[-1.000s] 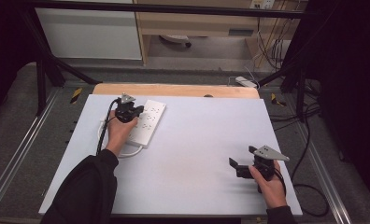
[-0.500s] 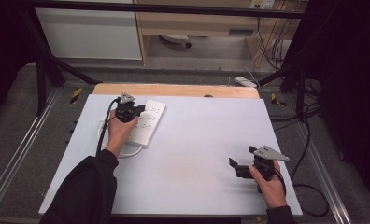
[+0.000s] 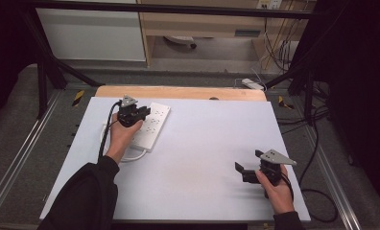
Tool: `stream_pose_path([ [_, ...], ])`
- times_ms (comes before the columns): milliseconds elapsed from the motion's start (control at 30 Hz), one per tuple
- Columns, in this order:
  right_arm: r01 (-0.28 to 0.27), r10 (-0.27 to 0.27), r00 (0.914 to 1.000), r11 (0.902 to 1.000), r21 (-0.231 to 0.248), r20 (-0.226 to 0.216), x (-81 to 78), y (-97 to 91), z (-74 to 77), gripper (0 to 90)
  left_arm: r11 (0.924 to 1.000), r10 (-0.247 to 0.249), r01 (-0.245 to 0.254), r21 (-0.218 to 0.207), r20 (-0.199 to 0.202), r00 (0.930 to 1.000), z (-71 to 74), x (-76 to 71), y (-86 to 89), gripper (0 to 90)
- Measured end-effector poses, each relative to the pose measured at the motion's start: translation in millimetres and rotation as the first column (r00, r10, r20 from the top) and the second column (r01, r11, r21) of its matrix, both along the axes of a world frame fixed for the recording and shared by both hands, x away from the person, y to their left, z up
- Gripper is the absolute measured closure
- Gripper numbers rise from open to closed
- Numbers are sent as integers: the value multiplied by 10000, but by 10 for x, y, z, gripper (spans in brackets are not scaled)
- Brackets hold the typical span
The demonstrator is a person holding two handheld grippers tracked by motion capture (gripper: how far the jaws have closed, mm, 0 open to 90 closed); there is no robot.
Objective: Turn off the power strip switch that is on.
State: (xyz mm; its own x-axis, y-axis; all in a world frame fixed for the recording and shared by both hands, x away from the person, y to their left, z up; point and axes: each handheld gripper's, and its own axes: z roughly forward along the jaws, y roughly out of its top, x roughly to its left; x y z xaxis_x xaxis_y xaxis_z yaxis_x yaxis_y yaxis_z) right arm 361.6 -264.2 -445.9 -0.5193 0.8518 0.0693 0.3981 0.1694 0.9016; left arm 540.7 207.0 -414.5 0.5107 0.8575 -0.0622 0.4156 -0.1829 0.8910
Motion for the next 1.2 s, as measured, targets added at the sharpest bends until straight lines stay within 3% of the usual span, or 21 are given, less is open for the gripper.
stream_pose_path([
  [467, -25, 25, 10000, 10000, -2, 39, 3, 8, -3, 19, 9989, 90, -82, -461, 171, 9998, 181, -116, 21, 375],
  [667, -33, 33, 10000, 10000, -8, 45, -2, 9, 4, 19, 9990, 222, -218, -381, 122, 9997, 245, -181, 4, 198],
  [867, -46, 46, 10000, 10000, -24, 48, 1, 13, 0, 19, 9983, 188, -168, -557, 350, 9992, 258, -288, 14, 132],
  [1200, -44, 44, 10000, 10000, -71, 74, -1, 19, 3, 19, 9947, 50, -11, -1027, 377, 9993, 352, -476, 84, 76],
])
